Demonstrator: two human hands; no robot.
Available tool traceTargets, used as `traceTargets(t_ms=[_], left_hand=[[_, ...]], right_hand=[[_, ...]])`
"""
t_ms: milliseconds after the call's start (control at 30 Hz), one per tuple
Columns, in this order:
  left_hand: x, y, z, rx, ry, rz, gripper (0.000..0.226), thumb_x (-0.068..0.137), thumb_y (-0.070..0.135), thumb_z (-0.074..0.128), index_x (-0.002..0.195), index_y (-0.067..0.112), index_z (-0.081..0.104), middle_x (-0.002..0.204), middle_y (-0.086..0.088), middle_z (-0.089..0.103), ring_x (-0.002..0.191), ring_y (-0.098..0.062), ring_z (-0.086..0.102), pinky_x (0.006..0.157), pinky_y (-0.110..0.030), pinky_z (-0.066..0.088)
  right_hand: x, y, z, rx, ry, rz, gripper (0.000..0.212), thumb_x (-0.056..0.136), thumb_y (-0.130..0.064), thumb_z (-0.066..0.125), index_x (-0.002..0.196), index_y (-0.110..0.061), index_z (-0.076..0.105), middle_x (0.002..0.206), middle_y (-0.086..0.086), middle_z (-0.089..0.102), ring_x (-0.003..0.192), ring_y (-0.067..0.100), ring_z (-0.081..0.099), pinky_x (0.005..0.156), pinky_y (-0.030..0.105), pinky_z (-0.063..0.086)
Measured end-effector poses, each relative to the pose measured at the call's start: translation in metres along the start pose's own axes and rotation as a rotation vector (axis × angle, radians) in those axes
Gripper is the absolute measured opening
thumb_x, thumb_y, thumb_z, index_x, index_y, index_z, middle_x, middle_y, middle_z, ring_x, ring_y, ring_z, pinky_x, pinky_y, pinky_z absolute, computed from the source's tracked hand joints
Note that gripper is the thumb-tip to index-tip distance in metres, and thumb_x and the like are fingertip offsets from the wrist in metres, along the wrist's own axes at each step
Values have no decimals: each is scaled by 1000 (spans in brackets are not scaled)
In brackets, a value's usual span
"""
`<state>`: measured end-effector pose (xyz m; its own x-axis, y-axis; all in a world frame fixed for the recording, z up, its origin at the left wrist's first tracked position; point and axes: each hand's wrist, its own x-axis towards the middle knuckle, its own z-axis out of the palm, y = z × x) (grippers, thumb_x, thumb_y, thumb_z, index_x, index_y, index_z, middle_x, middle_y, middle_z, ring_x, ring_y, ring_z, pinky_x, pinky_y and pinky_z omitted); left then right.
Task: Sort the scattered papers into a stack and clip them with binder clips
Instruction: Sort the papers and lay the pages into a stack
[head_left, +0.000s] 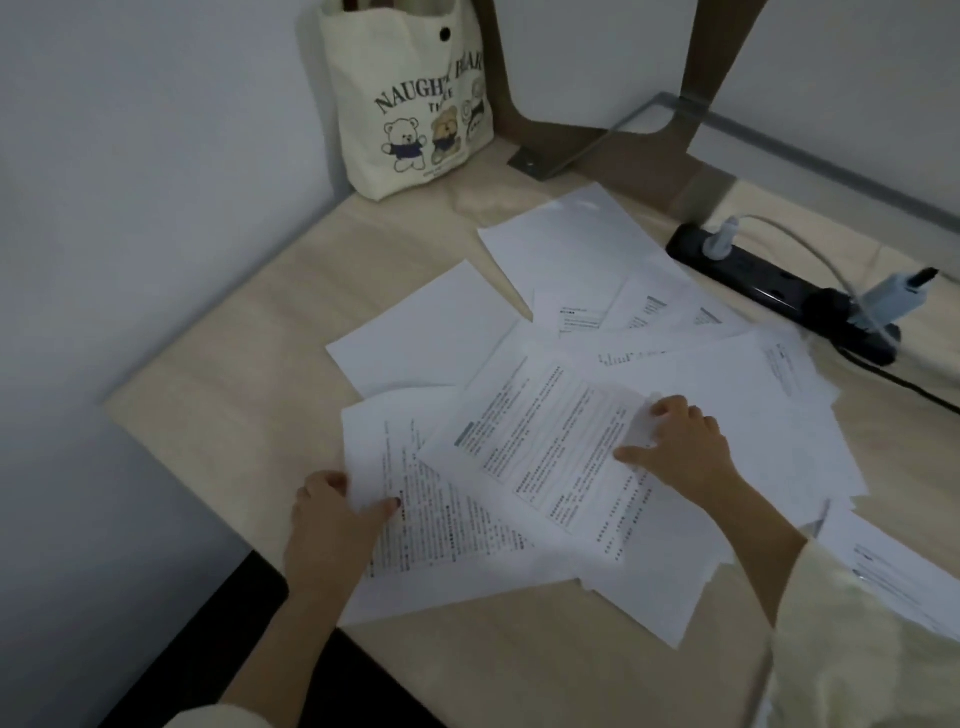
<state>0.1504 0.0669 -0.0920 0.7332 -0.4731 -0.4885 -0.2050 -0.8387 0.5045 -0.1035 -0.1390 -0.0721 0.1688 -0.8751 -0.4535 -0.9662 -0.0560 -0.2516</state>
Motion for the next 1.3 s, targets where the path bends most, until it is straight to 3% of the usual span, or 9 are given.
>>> traceTargets(t_ms=[300,533,667,767,833,933,1033,1200,1300], left_hand=[[-20,0,-6,-539,-72,51,11,92,20,54,102,22,51,90,10,58,86,-18,58,63,-24,42],[-24,-23,-10,-620,-253,-40,21,89,19,58,110,22,56,101,4,64,91,-17,61,71,-31,48],[-31,-30,-12,-606,-279,-2,24,90,12,57,110,22,53,101,8,62,91,-12,58,76,-28,47],[-30,-27,-24,-572,-254,67,19,90,10,55,104,24,56,101,6,63,93,-14,59,74,-26,46],[-24,-21,-38,-564,-242,108,21,90,9,56,100,27,58,100,5,65,93,-15,61,75,-28,47],[-10,-6,-65,-502,-279,181,22,88,12,58,104,27,60,100,5,67,89,-17,63,71,-31,48],[13,5,-83,-451,-301,177,21,83,22,65,104,24,64,98,-2,68,88,-23,64,67,-31,48],[38,7,-81,-844,-198,-5,28,93,31,48,116,17,58,112,-5,63,90,-14,60,83,-36,46],[35,2,-62,-979,-333,-56,45,88,48,48,122,19,56,116,-2,64,103,-18,61,80,-38,49]], right_hand=[[-1,3,-4,-27,49,-13,96,64,-46,78,138,-10,28,138,15,30,129,33,28,107,42,28],[1,3,-7,-50,28,46,88,64,-53,75,129,-8,37,128,15,41,122,32,37,101,39,31],[-5,6,-6,-151,58,52,61,76,-52,64,116,-7,51,115,13,48,115,32,39,95,38,34],[-13,6,-11,173,29,6,19,85,-31,59,81,-16,49,82,2,47,90,27,47,70,35,39],[-19,7,-20,450,55,12,10,89,-20,54,83,-12,51,80,6,53,77,25,50,58,30,36],[-35,5,-39,754,184,26,12,92,-15,48,94,-7,56,85,10,56,79,24,51,63,29,37],[-53,3,-49,1003,102,17,17,92,-20,51,95,-9,63,89,6,66,82,24,61,73,32,47],[-66,-14,-29,863,-77,-40,16,92,-19,52,92,-11,65,91,9,68,82,24,64,73,31,51],[-64,-37,-1,689,-116,-109,24,93,-15,49,71,-17,55,70,0,54,65,14,51,58,12,38]])
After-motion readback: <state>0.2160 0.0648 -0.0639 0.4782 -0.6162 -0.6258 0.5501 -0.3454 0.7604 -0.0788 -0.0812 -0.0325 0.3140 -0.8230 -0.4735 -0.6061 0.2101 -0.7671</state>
